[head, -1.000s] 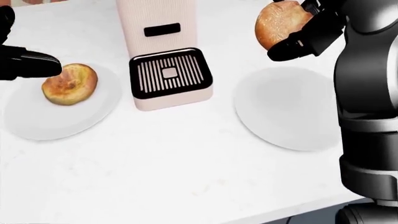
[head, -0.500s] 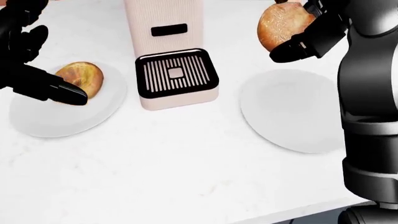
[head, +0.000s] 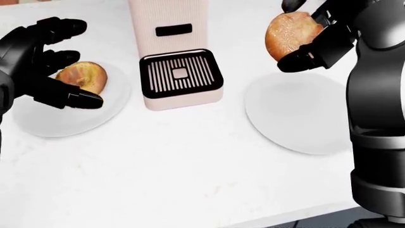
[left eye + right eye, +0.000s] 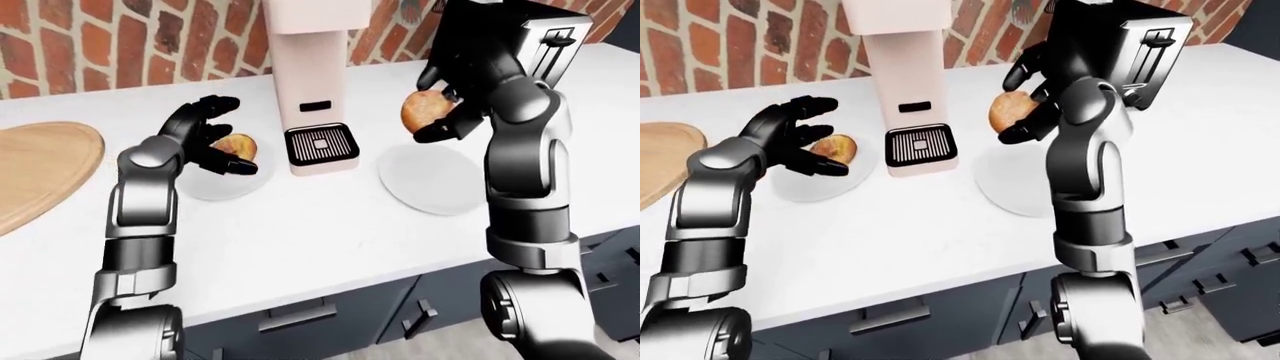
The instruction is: Place all breads on the cutting board.
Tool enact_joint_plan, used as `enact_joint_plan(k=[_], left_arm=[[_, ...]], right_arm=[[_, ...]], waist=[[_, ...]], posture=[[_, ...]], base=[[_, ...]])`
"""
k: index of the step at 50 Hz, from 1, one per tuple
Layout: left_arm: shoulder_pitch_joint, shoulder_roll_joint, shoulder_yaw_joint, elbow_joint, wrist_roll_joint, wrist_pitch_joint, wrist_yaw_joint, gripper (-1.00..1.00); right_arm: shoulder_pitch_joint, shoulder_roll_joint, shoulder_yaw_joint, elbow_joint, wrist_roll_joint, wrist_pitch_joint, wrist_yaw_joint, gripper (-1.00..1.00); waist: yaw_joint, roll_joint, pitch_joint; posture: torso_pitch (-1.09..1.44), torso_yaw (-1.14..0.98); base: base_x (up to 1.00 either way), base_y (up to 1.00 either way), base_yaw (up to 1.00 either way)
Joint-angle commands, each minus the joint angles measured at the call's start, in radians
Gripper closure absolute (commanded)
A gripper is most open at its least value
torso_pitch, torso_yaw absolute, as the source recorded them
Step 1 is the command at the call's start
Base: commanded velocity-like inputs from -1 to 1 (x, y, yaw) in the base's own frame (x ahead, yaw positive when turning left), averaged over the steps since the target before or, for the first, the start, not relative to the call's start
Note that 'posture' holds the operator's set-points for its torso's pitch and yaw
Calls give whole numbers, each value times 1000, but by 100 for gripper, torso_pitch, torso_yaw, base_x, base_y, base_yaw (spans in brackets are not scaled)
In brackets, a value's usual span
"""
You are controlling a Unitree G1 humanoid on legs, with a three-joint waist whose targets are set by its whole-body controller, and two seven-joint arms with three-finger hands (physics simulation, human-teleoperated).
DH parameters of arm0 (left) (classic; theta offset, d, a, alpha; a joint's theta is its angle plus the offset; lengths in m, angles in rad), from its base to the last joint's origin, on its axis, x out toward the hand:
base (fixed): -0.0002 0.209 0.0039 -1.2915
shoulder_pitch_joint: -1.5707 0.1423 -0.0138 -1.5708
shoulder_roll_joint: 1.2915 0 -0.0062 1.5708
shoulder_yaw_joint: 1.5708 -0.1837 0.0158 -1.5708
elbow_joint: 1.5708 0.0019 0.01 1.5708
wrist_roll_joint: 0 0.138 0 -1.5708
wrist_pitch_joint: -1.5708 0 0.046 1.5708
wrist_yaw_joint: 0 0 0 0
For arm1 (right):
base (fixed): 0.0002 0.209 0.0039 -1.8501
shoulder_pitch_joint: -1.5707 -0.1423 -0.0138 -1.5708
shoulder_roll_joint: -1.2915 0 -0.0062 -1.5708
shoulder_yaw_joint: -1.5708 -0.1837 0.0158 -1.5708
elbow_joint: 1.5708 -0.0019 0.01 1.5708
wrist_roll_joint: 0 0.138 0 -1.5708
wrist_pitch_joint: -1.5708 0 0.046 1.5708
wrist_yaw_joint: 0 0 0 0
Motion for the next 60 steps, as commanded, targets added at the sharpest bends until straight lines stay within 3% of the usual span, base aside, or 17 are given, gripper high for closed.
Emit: enact_joint_plan(k=[1,34,44,60], left_arm=[[-39,13,15,-23,9,-46,16,-62],[-26,14,17,104,38,-162,58,-56],[-37,16,15,112,48,-167,63,-29],[-4,10,13,106,67,-216,79,-27]], right_arm=[[-36,-13,-9,-44,-10,-18,-8,100],[9,2,-9,-102,-15,-6,-3,100],[-10,-1,-9,-87,-14,-9,-2,100],[-7,2,-8,-85,-9,-11,-12,100]], waist=[[0,1,-33],[-2,2,-39],[-3,4,-39],[-4,7,-41]], posture=[[0,0],[0,0],[0,0],[0,0]], base=[[0,0,0],[0,0,0],[0,0,0],[0,0,0]])
